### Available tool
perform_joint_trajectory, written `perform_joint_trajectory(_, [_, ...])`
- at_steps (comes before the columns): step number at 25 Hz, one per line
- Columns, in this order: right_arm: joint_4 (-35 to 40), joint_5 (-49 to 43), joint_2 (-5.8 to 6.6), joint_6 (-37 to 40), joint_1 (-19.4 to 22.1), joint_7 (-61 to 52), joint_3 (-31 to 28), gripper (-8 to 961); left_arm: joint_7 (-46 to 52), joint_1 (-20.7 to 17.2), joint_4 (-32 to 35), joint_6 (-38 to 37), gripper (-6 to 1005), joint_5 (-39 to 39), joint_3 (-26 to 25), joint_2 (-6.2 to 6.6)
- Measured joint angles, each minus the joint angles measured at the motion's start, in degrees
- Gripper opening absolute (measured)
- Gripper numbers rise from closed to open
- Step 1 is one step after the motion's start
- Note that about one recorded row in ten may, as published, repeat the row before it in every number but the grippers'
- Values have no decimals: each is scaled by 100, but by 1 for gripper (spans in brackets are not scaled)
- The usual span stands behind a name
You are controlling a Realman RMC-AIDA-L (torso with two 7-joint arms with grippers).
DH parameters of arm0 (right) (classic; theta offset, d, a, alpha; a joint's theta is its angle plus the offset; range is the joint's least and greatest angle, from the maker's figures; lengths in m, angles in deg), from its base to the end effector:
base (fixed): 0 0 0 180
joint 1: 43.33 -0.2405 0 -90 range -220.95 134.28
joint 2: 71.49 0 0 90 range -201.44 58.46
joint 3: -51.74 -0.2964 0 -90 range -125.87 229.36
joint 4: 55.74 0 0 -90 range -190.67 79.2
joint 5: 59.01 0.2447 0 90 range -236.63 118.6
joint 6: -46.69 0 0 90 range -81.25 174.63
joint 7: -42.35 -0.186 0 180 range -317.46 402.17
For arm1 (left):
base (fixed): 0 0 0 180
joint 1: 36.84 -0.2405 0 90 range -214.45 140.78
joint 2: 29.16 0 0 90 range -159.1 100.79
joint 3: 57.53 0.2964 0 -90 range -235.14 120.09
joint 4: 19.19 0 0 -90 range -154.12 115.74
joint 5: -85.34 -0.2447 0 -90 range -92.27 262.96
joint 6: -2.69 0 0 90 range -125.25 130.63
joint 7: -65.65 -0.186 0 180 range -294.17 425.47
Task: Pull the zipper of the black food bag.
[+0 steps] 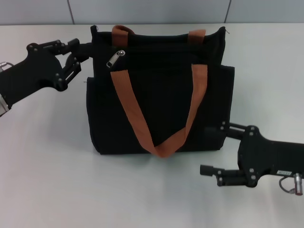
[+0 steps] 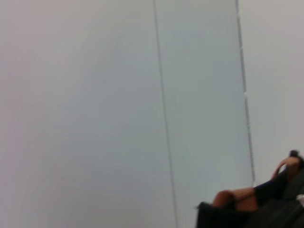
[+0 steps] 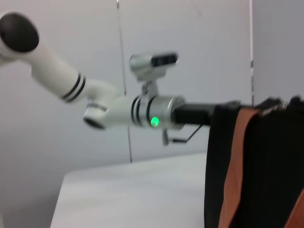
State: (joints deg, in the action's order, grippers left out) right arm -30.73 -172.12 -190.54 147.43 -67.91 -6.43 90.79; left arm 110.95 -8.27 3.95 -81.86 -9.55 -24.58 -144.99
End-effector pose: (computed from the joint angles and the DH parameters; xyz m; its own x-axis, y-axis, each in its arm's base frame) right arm 0.3119 0.3027 -0.0870 0.7926 -0.0681 -0.6059 -0.1798 -0.9756 -0.1256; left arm -0.3229 0.4070 -0.0199 0.7821 -0.0747 0.6187 0.3559 -0.7614 -0.5418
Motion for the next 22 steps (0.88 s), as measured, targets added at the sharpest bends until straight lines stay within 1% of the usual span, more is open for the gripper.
perform_joint_trajectory(2, [-121, 1, 2, 445, -84, -162, -479, 760, 22, -69, 0, -287, 345, 4, 10, 5])
perform_joint_trajectory(3, [-121, 1, 2, 445, -84, -162, -479, 759, 34, -89, 0, -387, 301, 4, 11, 8])
perform_joint_trajectory(4, [-131, 0, 4, 615, -117, -280, -630, 758, 46, -109, 0, -523, 264, 5, 15, 11])
perform_joint_trajectory(6, [-132, 4, 10, 935, -228, -678, -915, 756, 46, -109, 0, -523, 190, 5, 15, 11])
perform_joint_trajectory(7, [-132, 4, 10, 935, -228, -678, -915, 755, 46, -109, 0, -523, 152, 5, 15, 11])
perform_joint_trajectory(8, [-116, 8, 29, 1241, -397, -1190, -1144, 754, 66, -128, -1, -789, 115, -9, 53, 11])
perform_joint_trajectory(9, [-116, 8, 29, 1241, -397, -1190, -1144, 753, 79, -128, -2, -840, 78, -14, 63, -1])
perform_joint_trajectory(10, [-85, 21, 55, 1432, -605, -1842, -1314, 752, 79, -128, -2, -840, 70, -14, 63, -1])
perform_joint_trajectory(11, [-85, 21, 55, 1432, -605, -1842, -1314, 751, 88, -129, 0, -866, 62, -14, 65, -8])
perform_joint_trajectory(12, [-56, 48, 68, 1445, -736, -2243, -1370, 750, 116, -129, 24, -917, 54, -15, 67, -36])
perform_joint_trajectory(13, [30, 102, 81, 1399, -960, -2920, -1384, 749, 120, -128, 36, -922, 47, -15, 67, -46])
perform_joint_trajectory(15, [141, 122, 89, 1285, -1192, -3527, -1364, 747, 125, -127, 49, -924, 31, -15, 68, -56])
perform_joint_trajectory(16, [171, 122, 93, 1230, -1278, -3719, -1359, 746, 127, -127, 53, -917, 23, -16, 68, -63])
perform_joint_trajectory(17, [171, 122, 93, 1230, -1278, -3719, -1359, 745, 127, -127, 53, -917, 23, -16, 68, -63])
perform_joint_trajectory(19, [263, 122, 97, 853, -1677, -4568, -1346, 743, 128, -168, 55, -833, 23, -19, 64, -79])
perform_joint_trajectory(22, [278, 121, 94, 753, -1778, -4787, -1310, 740, 128, -168, 55, -833, 23, -19, 64, -79])
